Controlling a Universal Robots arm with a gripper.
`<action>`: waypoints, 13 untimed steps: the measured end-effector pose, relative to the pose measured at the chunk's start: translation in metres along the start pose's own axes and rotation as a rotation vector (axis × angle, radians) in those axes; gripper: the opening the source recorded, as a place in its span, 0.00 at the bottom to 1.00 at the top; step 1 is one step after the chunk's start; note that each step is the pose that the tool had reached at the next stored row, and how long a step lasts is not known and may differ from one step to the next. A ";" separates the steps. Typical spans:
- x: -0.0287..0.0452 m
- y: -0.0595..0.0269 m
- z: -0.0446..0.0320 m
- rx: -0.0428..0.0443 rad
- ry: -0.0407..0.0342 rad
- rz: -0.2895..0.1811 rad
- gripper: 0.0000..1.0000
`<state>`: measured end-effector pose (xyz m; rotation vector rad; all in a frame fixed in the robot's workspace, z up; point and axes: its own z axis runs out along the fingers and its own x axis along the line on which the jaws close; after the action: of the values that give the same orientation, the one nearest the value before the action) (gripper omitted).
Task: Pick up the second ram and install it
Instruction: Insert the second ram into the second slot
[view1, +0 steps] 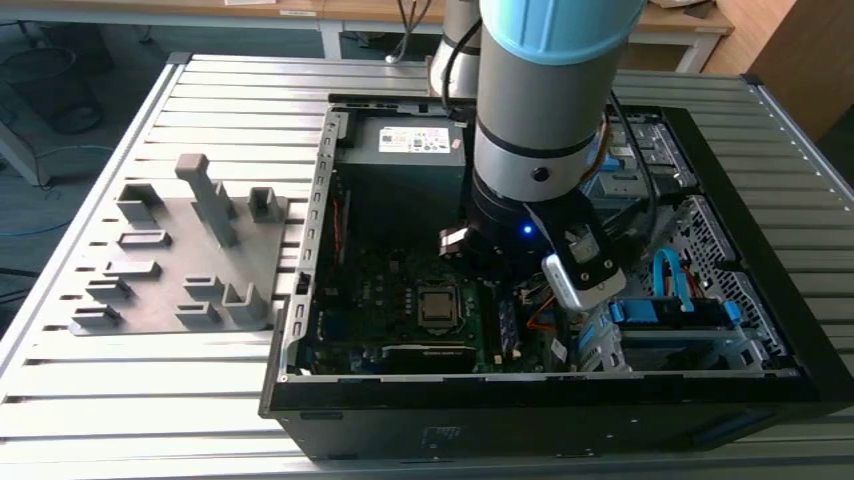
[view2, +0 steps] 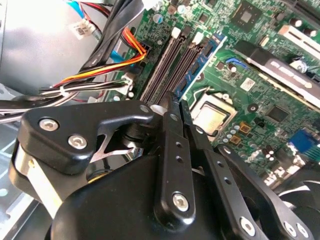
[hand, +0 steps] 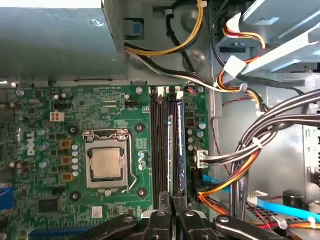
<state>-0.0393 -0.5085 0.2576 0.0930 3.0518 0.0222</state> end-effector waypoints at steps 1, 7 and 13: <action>0.0002 0.0012 0.0017 0.0001 0.0000 0.000 0.13; 0.0012 0.0068 0.0109 0.0000 0.0000 0.000 0.13; 0.0017 0.0079 0.0144 0.0009 -0.0001 0.001 0.13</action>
<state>-0.0393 -0.5004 0.2433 0.0940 3.0517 0.0208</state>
